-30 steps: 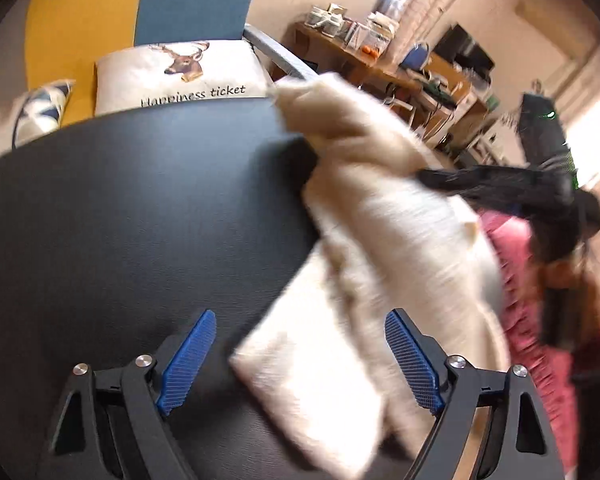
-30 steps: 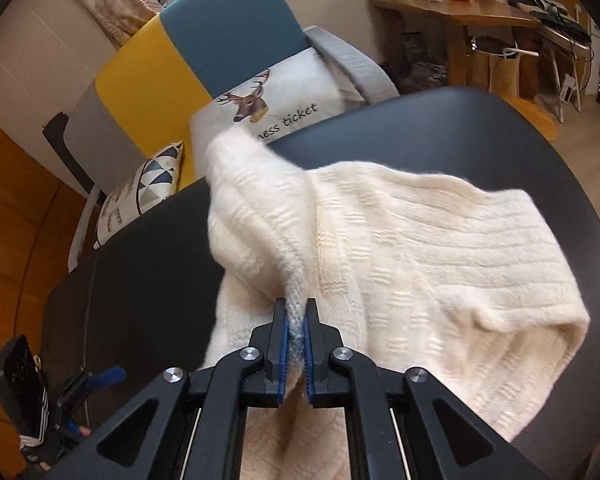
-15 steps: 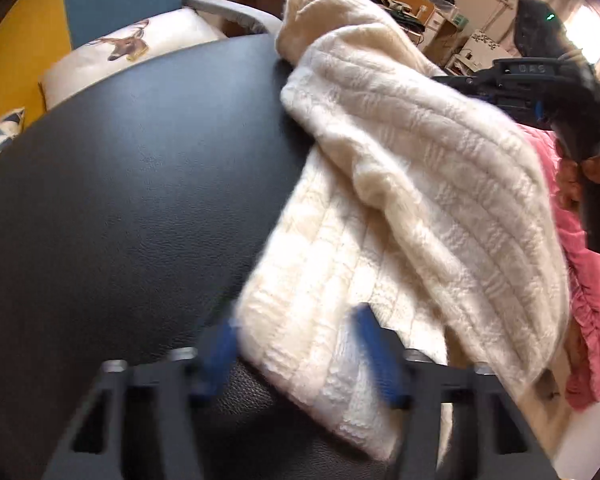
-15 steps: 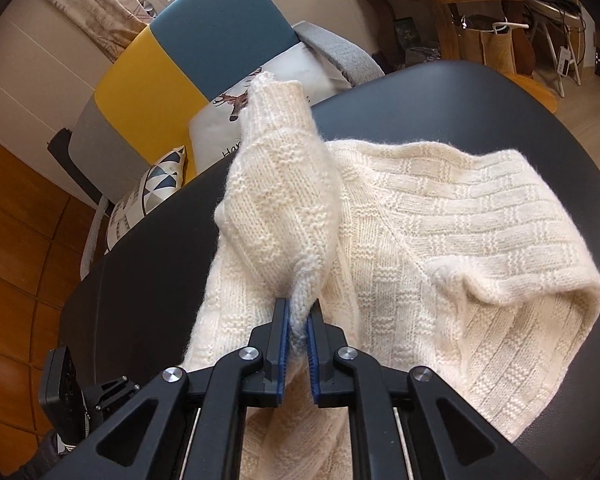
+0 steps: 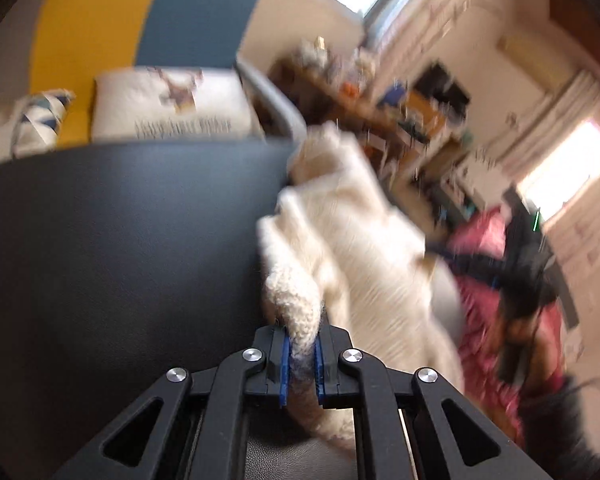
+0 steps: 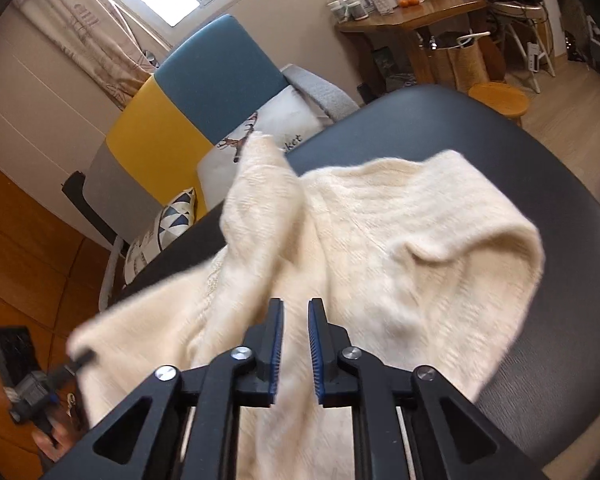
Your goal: Fold clothes
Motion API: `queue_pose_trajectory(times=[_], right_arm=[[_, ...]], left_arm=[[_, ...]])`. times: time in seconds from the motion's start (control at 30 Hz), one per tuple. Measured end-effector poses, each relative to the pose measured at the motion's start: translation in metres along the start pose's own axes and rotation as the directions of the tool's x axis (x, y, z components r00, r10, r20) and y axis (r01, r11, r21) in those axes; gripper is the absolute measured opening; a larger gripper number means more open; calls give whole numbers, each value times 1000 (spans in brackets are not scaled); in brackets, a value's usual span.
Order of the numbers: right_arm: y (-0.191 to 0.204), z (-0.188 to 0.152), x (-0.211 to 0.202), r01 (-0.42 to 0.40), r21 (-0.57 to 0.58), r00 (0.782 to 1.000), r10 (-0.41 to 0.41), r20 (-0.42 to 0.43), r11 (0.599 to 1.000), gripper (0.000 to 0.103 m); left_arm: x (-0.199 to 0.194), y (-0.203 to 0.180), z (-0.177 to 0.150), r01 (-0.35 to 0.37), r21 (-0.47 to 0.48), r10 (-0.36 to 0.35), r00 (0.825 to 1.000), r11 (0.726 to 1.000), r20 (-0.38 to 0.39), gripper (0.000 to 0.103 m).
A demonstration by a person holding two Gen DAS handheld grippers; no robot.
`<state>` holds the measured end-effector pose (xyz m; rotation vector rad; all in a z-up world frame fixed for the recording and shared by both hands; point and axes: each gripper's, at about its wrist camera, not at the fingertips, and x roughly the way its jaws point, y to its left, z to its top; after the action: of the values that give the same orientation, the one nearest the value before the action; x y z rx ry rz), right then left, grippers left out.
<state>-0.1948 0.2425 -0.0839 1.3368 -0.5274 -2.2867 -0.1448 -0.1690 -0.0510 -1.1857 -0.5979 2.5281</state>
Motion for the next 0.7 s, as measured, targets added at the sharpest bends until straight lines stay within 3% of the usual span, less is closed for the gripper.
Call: queue_pose_trajectory(times=[0.1,0.2,0.27,0.37,0.4,0.47,0.57,0.7], right_arm=[[1,-26,-3,48,-33,998,-49,-41,998,18],[4,-51,0,60,-48,996,-63,-66,997,18],[11,-65,-2,57,-53,997,-60,-54,997,18],[37,-83,-7,-42,-87,998,38,-54,995,18],[48,-89,-7,-71,-112,996,65,-61,991,23],[73,-103,-3,-92,-189,993,76,-92,978,23],[103,-131,16,-50,-323,987,-1,-158,945,23],[135,-168,43,3,-494,966,-131,-224,869,23]], left_arm=[[-42,6,24,24,-32,-21,995,999,101,9],[-75,19,20,-35,-43,40,991,998,126,9],[-88,29,5,-69,-55,75,990,996,116,9],[-102,41,-23,-109,-79,115,990,991,80,9],[-108,49,-36,-128,-91,134,989,988,66,10],[-119,65,-61,-167,-114,172,984,979,36,10],[-118,72,-85,-195,-134,198,980,972,13,10],[-106,79,-108,-216,-158,215,976,964,-26,10]])
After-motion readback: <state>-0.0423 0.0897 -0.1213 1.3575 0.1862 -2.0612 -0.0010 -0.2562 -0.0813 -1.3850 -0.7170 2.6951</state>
